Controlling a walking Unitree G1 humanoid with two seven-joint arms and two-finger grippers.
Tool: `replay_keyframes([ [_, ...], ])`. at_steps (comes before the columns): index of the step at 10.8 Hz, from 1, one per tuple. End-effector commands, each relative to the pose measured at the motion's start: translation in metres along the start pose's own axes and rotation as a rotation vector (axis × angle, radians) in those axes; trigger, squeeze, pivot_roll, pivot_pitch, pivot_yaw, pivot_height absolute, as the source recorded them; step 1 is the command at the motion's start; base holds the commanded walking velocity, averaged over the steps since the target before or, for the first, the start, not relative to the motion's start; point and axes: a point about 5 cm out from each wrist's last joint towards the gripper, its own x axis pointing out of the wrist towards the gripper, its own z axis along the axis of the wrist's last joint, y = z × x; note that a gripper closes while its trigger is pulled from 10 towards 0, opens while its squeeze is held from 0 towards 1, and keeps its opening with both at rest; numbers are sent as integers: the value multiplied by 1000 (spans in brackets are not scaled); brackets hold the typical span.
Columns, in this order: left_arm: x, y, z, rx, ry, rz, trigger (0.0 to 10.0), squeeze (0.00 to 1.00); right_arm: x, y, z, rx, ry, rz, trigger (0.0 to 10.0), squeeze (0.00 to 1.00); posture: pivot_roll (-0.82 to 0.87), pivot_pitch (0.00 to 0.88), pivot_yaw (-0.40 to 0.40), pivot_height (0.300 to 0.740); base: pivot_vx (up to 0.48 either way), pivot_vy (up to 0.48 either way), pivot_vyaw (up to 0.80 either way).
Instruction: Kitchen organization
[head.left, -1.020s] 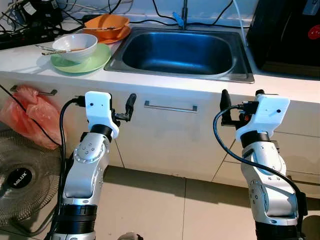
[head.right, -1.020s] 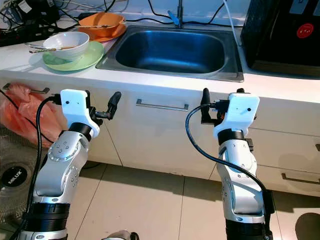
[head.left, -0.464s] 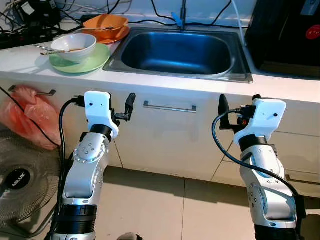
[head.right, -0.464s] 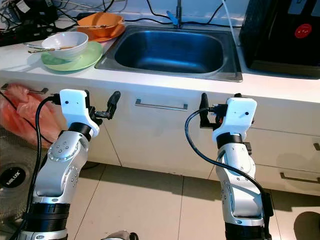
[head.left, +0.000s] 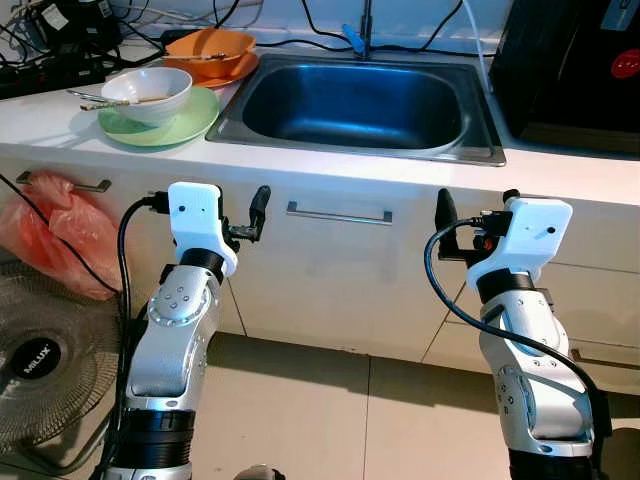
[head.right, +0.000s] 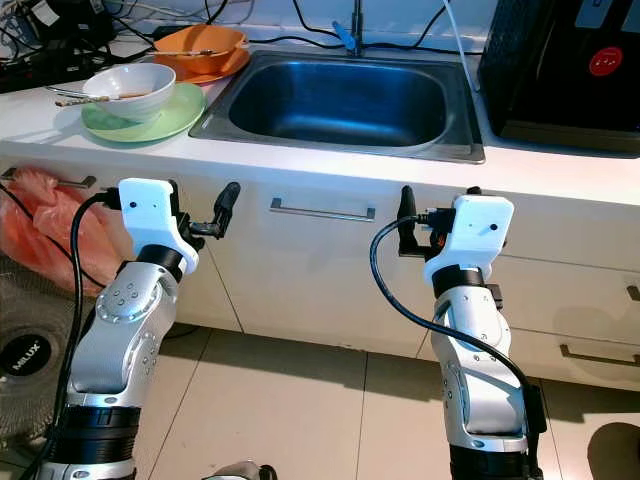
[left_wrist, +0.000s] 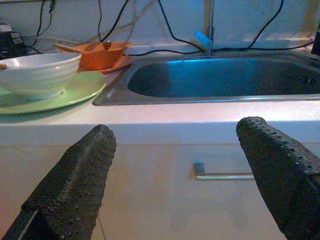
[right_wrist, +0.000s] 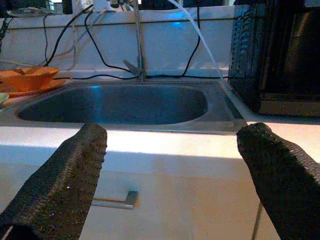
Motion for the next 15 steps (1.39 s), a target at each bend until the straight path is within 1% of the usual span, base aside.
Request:
replay_keyframes([
  [1,-1,1,5,3,-22,9,10000,0,0,0,-2,6,11,0,10000,0,3,45,38,740,0,0,0],
  [15,2,-1,12,-12,-43,22,10000,0,0,-3,-1,11,15,-5,10000,0,-4,47,33,740,0,0,0],
])
